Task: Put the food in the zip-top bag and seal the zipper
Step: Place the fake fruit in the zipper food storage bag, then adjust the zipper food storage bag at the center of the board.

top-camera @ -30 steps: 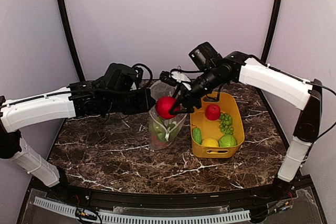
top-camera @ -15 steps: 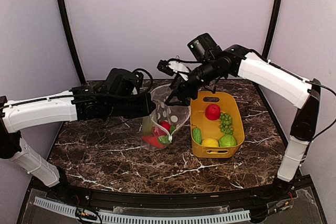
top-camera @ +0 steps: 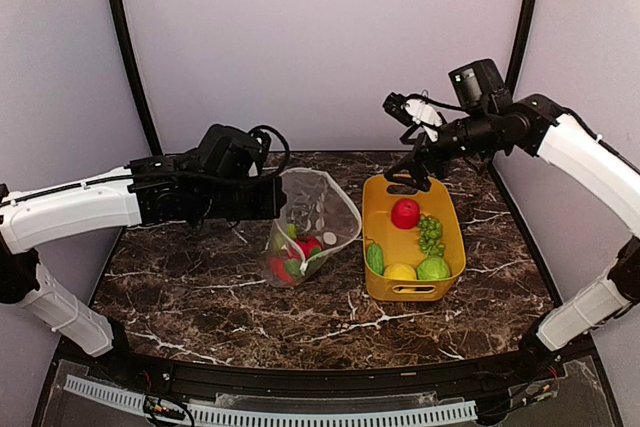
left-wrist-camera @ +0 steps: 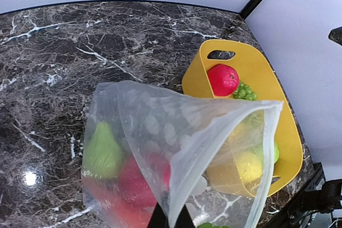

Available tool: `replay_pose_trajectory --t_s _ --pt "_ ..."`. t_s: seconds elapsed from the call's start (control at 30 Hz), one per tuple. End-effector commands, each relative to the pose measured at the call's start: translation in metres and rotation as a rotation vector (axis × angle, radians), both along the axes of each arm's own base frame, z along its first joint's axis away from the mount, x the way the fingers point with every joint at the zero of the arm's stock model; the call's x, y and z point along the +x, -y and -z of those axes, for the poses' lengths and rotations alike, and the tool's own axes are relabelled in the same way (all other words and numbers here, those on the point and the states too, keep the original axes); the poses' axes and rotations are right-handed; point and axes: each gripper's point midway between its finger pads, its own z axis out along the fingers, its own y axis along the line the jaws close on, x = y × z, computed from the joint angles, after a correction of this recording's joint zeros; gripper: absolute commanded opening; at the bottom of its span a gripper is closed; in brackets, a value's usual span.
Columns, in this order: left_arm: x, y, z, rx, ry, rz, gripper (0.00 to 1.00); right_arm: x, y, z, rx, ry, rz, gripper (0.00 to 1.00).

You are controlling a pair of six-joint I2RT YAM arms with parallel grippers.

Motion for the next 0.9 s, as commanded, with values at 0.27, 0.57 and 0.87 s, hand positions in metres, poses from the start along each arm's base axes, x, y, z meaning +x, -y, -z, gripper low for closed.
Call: replay_pose_trajectory --t_s 0.27,0.57,0.87 --pt "0.003 -0.017 -0.013 0.281 0.136 0.145 0.01 0.029 0.072 0.049 -0.070 0.035 0.208 0.99" --pt "0.022 0.014 -0.019 0.363 0.350 0.300 0.01 0.045 0.069 0.080 -0.102 0.028 0.204 0.99" --pt "0.043 -0.023 0.005 0.158 0.274 0.174 0.01 0.059 0.065 0.103 -0.155 -0.022 0.178 0.96"
